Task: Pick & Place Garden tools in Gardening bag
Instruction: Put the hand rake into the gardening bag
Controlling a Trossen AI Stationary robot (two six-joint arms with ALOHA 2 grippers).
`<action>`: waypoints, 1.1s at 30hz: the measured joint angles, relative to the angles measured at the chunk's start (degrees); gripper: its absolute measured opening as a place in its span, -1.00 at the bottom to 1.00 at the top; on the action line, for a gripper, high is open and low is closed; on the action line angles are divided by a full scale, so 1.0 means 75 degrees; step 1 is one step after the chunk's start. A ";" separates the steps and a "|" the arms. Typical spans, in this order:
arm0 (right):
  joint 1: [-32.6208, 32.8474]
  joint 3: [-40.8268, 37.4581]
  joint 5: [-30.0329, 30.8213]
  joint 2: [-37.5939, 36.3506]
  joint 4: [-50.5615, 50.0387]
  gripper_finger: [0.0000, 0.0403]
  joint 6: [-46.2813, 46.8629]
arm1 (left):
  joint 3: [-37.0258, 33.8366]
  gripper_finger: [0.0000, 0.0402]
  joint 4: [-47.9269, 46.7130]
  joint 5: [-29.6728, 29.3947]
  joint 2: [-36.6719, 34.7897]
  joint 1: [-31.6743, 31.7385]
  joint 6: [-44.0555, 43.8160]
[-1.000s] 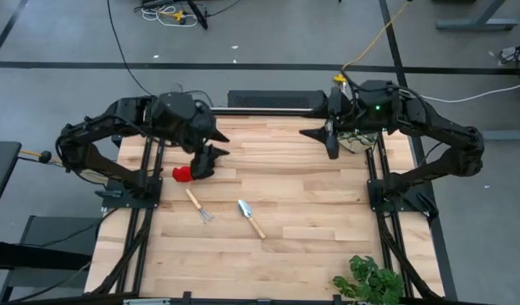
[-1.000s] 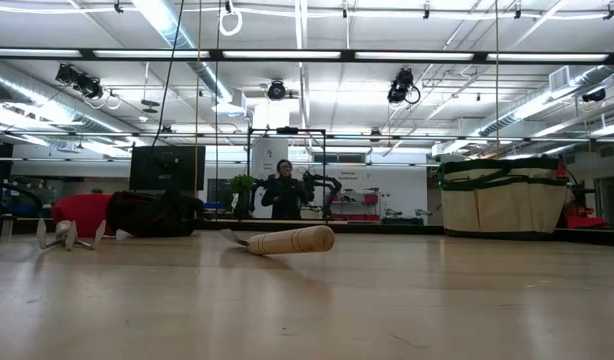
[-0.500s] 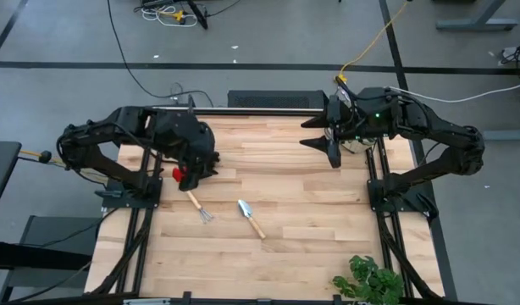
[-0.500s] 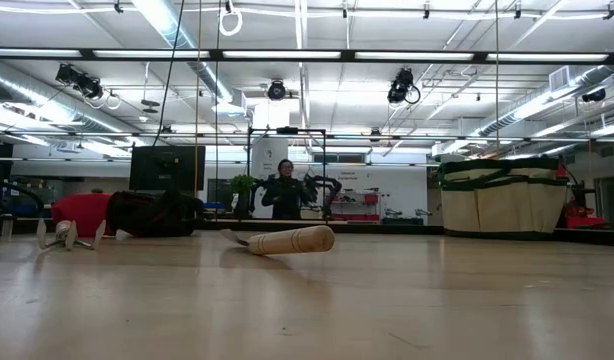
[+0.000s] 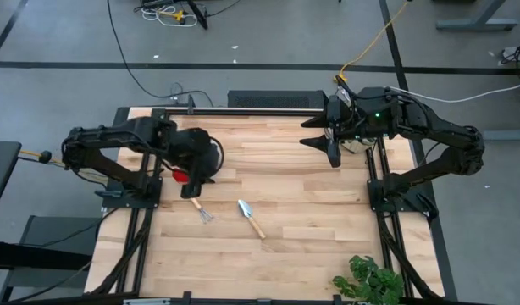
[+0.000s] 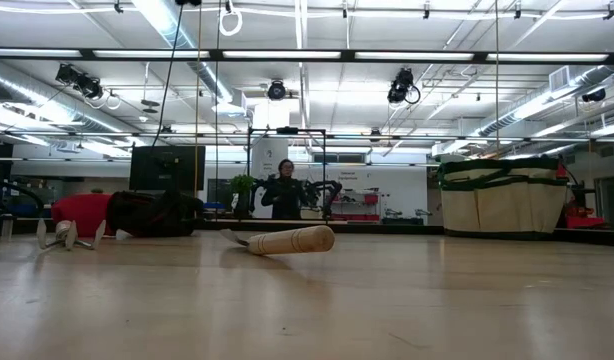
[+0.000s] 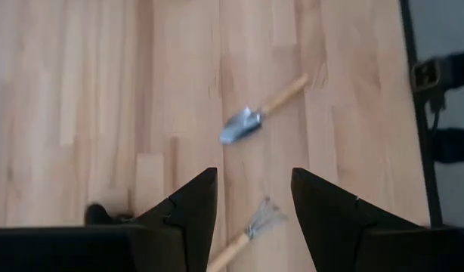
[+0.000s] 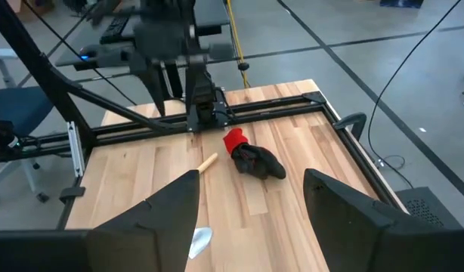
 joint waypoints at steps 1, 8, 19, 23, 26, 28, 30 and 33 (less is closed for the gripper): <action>0.0000 0.0000 0.0000 0.0000 0.0000 0.19 0.0000 | -0.0134 -0.12 -0.0003 0.0038 0.0008 0.0000 0.0040; 0.0000 0.0000 0.0000 0.0000 0.0015 0.19 0.0000 | -0.0857 -0.12 0.0007 0.0137 0.0004 0.0000 0.0410; 0.0000 -0.0003 0.0009 0.0000 0.0124 0.19 -0.0105 | -0.2142 -0.12 0.0218 0.0110 0.0004 -0.0104 0.1168; 0.0000 -0.0003 0.0243 0.0000 0.0125 0.19 -0.0143 | -0.2705 -0.12 0.0413 0.0091 0.0007 -0.0266 0.1568; 0.0000 -0.0003 0.0397 0.0000 0.0125 0.19 -0.0146 | -0.3126 -0.12 0.0445 0.0091 0.0007 -0.0393 0.1756; -0.0003 -0.0003 0.0459 0.0000 0.0125 0.19 -0.0147 | -0.3396 -0.12 0.0525 0.0088 0.0007 -0.0490 0.1836; -0.0003 -0.0003 0.0460 0.0000 0.0125 0.19 -0.0149 | -0.3683 -0.12 0.0694 0.0082 0.0007 -0.0588 0.1846; -0.0003 -0.0004 0.0458 0.0000 0.0125 0.19 -0.0150 | -0.4078 -0.12 0.0912 0.0079 0.0007 -0.0726 0.1850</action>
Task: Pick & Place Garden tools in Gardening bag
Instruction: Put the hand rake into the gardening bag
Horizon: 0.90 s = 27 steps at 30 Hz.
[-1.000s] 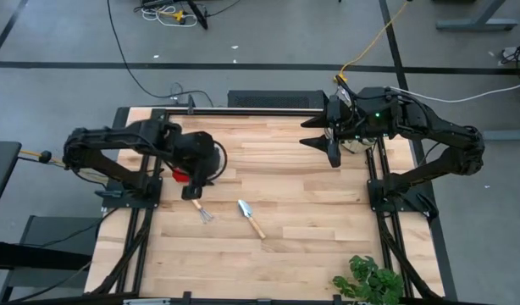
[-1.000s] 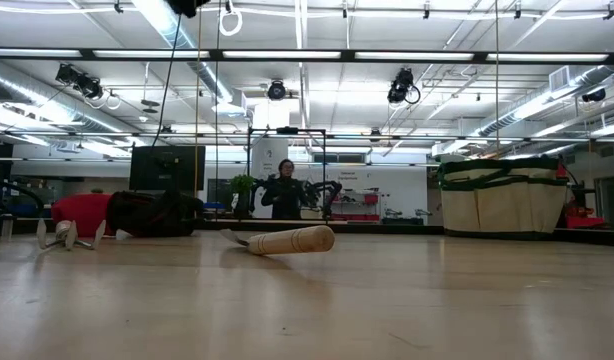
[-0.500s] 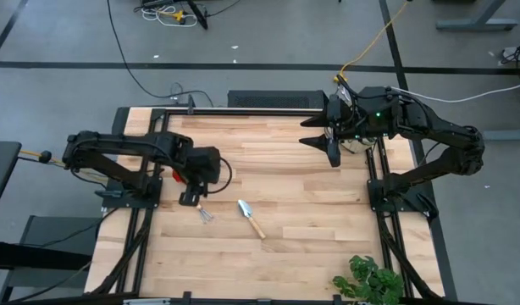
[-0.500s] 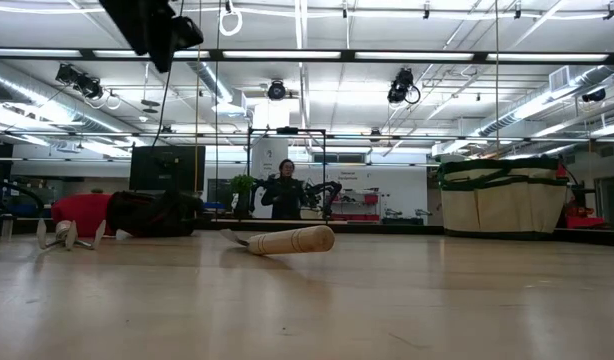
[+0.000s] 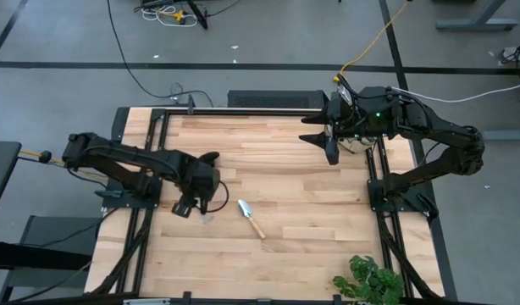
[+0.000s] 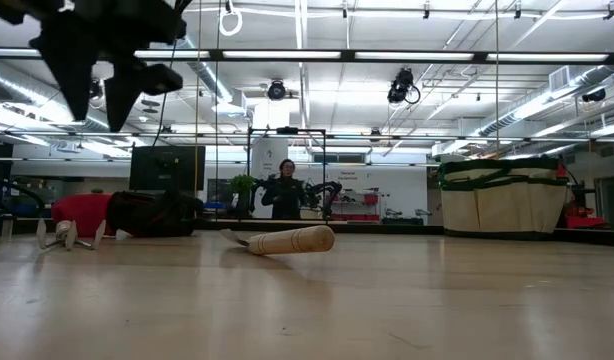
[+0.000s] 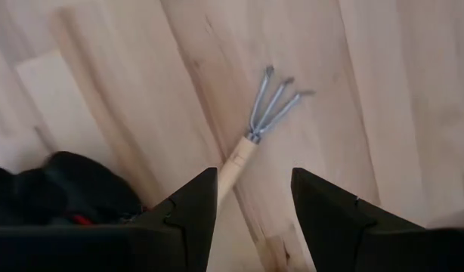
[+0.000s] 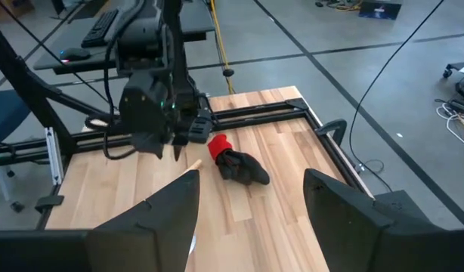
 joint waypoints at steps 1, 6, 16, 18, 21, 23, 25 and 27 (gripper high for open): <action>0.0000 0.0001 0.0000 0.0000 0.0000 0.19 0.0001 | -0.0131 -0.12 0.0077 0.0000 0.0000 -0.0039 0.0011; 0.0000 -0.0001 0.0001 0.0000 0.0000 0.19 -0.0006 | -0.0676 -0.12 0.0472 -0.0003 -0.0003 -0.0173 0.0302; 0.0000 -0.0001 0.0000 0.0000 -0.0005 0.19 -0.0013 | -0.1103 -0.12 0.1208 0.0003 -0.0003 -0.0206 0.0346; 0.0000 -0.0001 0.0000 0.0000 -0.0006 0.19 -0.0013 | -0.1246 -0.12 0.1322 0.0046 -0.0003 -0.0206 0.0453; 0.0000 -0.0001 0.0000 0.0000 -0.0008 0.19 -0.0014 | -0.1550 -0.12 0.1384 0.0192 -0.0003 -0.0206 0.1032; 0.0000 -0.0001 0.0000 0.0000 -0.0009 0.19 -0.0037 | -0.1741 -0.12 0.1469 0.0202 -0.0003 -0.0206 0.1536; 0.0000 -0.0001 0.0000 0.0000 -0.0007 0.19 -0.0065 | -0.1889 -0.12 0.1493 0.0176 -0.0003 -0.0206 0.1981; 0.0000 -0.0001 -0.0001 0.0000 -0.0006 0.19 -0.0074 | -0.1970 -0.12 0.1539 0.0138 -0.0003 -0.0206 0.2424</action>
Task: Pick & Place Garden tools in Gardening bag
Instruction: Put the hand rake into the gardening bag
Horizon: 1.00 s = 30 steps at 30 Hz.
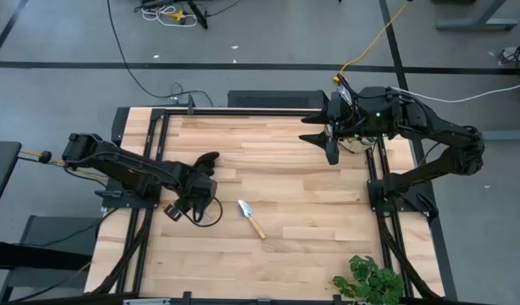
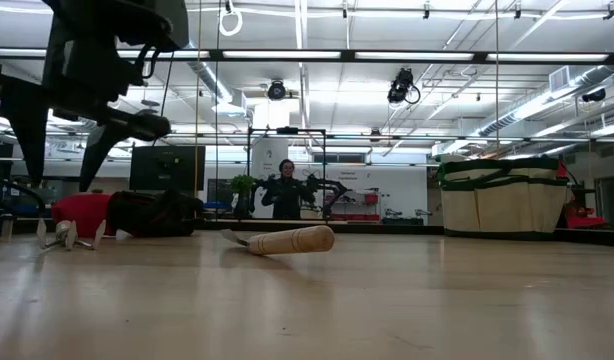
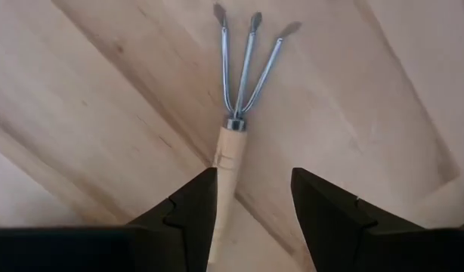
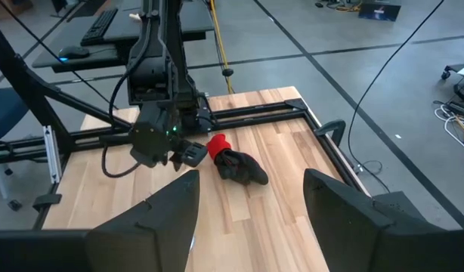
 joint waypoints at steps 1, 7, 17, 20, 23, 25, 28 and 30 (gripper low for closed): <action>0.0000 0.0000 0.0001 0.0000 -0.0003 0.19 0.0000 | -0.0031 -0.12 0.0069 -0.0019 0.0000 0.0000 0.0203; 0.0000 0.0000 -0.0002 0.0000 -0.0003 0.19 -0.0035 | -0.0098 -0.12 0.0382 -0.0360 0.0000 0.0000 0.0899; 0.0000 0.0000 0.0001 0.0000 -0.0003 0.19 -0.0119 | -0.0098 -0.12 0.0485 -0.0491 0.0001 0.0000 0.1020; 0.0000 0.0000 0.0001 0.0000 -0.0003 0.19 -0.0119 | -0.0098 -0.12 0.0485 -0.0490 0.0003 0.0000 0.1020; 0.0001 0.0000 0.0001 0.0000 -0.0003 0.19 -0.0119 | -0.0196 -0.12 0.0660 -0.0487 0.0000 0.0000 0.1021; 0.0001 0.0000 0.0001 0.0000 -0.0003 0.19 -0.0119 | -0.0399 -0.12 0.0785 -0.0487 0.0003 0.0001 0.1023; 0.0000 0.0000 0.0001 0.0000 -0.0003 0.19 -0.0122 | -0.0655 -0.12 0.0887 -0.0494 0.0003 0.0000 0.1014; 0.0000 0.0000 0.0001 0.0000 -0.0003 0.19 -0.0122 | -0.0820 -0.12 0.0950 -0.0552 0.0003 0.0000 0.0979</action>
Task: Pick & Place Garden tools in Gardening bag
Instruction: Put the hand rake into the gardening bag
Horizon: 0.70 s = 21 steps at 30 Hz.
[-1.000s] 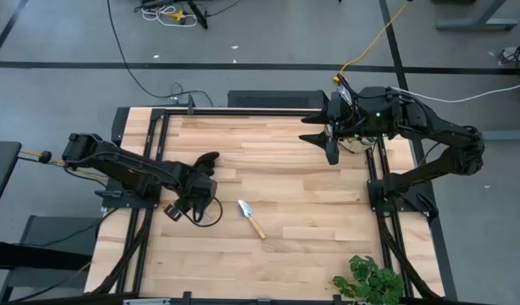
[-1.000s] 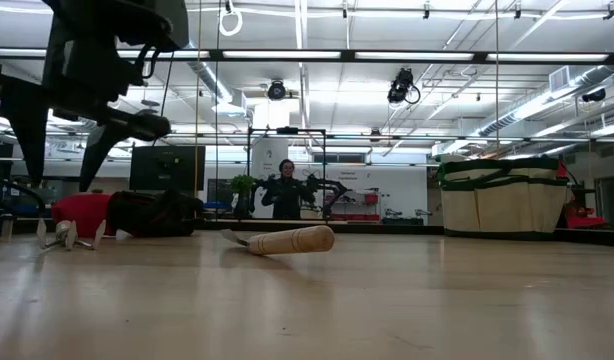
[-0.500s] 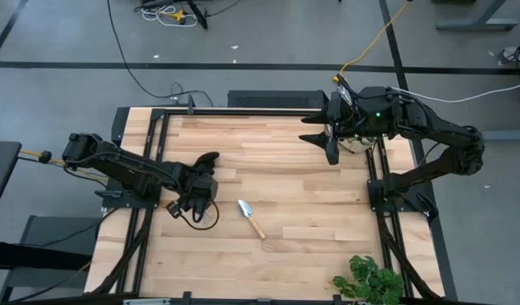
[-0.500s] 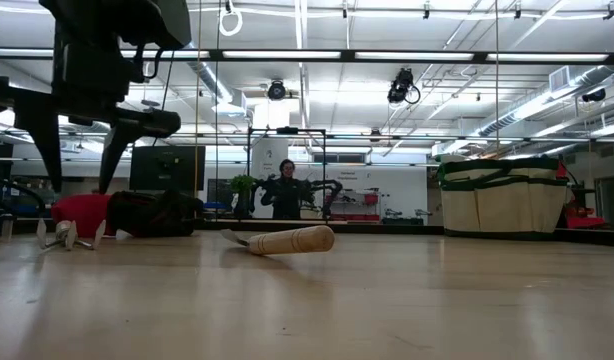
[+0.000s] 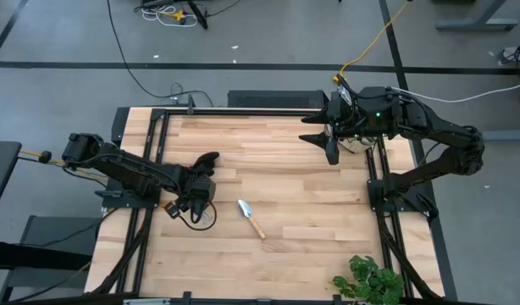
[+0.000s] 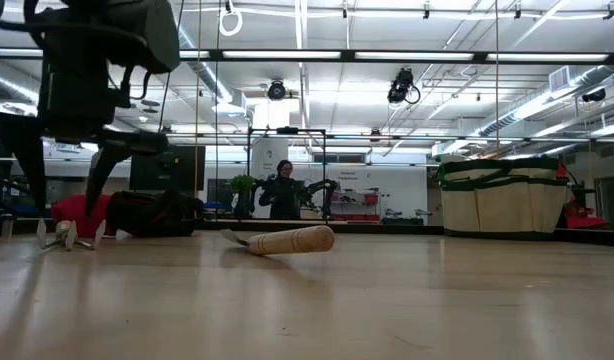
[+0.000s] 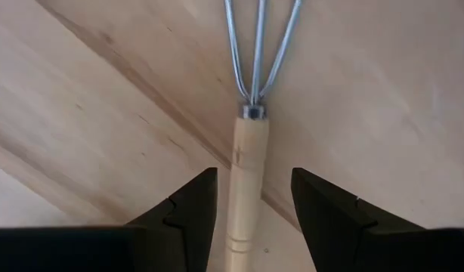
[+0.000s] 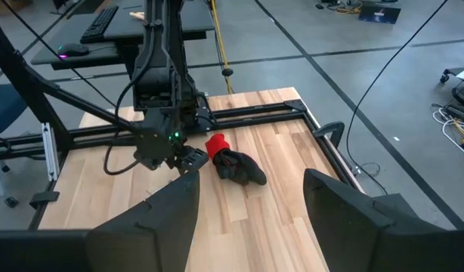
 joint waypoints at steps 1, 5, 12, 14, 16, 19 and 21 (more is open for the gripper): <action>0.0001 0.0000 0.0000 0.0000 0.0000 0.19 0.0000 | -0.0076 -0.12 0.0036 -0.0046 0.0001 0.0000 -0.0019; 0.0002 0.0000 0.0000 0.0003 0.0000 0.19 0.0000 | -0.0310 -0.12 0.0162 -0.0147 0.0000 0.0003 -0.0021; 0.0002 0.0000 0.0002 0.0003 0.0003 0.19 0.0000 | -0.0601 -0.12 0.0498 -0.0300 0.0003 0.0009 -0.0026; 0.0001 0.0000 0.0003 0.0003 0.0007 0.19 0.0000 | -0.0709 -0.12 0.0563 -0.0288 0.0003 0.0009 -0.0022; 0.0000 0.0000 0.0003 0.0003 0.0020 0.19 0.0006 | -0.0790 -0.12 0.0541 -0.0308 0.0003 0.0009 -0.0023; 0.0001 0.0000 0.0003 0.0006 0.0089 0.19 0.0015 | -0.0794 -0.12 0.0600 -0.0355 0.0003 0.0012 -0.0023; 0.0001 0.0000 0.0005 0.0012 0.0151 0.19 0.0010 | -0.0794 -0.12 0.0656 -0.0358 0.0003 0.0012 -0.0023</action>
